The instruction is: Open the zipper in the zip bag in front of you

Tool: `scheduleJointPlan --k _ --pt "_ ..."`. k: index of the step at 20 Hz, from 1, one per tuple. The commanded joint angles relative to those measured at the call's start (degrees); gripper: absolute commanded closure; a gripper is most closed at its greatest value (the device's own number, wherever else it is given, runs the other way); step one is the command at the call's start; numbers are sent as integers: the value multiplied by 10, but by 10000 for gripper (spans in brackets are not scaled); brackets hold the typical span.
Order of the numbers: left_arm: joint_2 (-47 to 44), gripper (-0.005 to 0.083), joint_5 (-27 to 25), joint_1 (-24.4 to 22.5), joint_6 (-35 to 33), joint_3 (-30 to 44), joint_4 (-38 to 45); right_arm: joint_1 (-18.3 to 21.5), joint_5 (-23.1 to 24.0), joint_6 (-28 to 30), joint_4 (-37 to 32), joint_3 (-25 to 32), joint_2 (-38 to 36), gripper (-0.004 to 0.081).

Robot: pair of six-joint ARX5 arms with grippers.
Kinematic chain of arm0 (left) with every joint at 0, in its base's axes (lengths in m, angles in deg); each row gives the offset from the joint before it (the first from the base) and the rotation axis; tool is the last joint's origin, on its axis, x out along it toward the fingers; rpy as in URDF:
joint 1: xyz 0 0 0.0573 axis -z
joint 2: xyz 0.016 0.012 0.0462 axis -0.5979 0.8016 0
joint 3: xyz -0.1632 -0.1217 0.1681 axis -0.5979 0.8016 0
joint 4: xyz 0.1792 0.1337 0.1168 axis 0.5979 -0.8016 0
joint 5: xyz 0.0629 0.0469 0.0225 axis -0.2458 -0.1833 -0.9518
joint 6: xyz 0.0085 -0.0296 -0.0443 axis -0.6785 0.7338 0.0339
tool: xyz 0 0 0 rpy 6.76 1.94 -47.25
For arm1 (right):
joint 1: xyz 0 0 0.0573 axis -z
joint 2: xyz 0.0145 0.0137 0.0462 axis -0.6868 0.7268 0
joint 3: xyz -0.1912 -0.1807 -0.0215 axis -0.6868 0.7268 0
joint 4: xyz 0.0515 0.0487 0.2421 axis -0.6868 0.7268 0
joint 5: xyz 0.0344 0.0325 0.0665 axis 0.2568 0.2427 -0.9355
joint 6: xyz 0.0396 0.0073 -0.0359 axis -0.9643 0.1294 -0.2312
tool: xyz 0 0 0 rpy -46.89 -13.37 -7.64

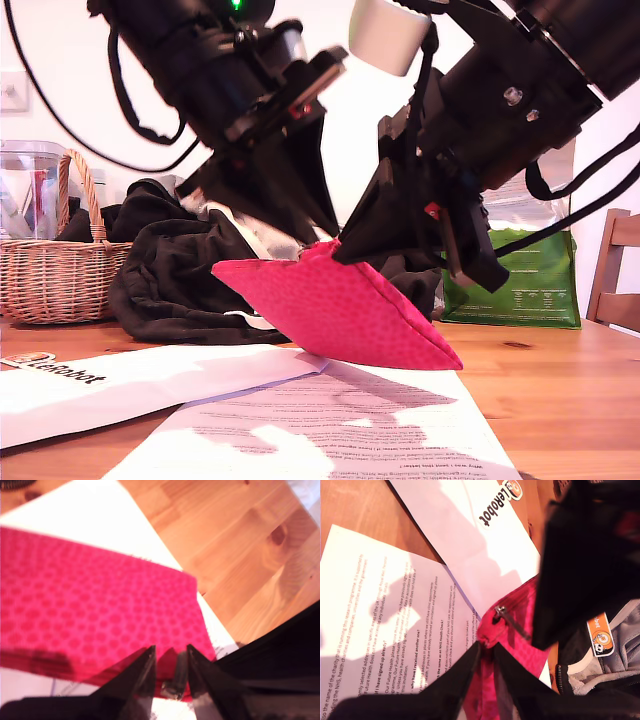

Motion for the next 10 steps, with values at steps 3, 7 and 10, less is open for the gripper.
scheduleJointPlan --k 3,7,10 --pt "7 608 12 -4 -14 -1 -17 -6 -3 4 -9 1 -13 783" --pt "7 608 14 -4 -12 -1 -25 -6 -4 3 -5 1 -13 783" --pt "7 608 10 -4 -5 -1 -26 -6 -3 3 -1 1 -13 783"
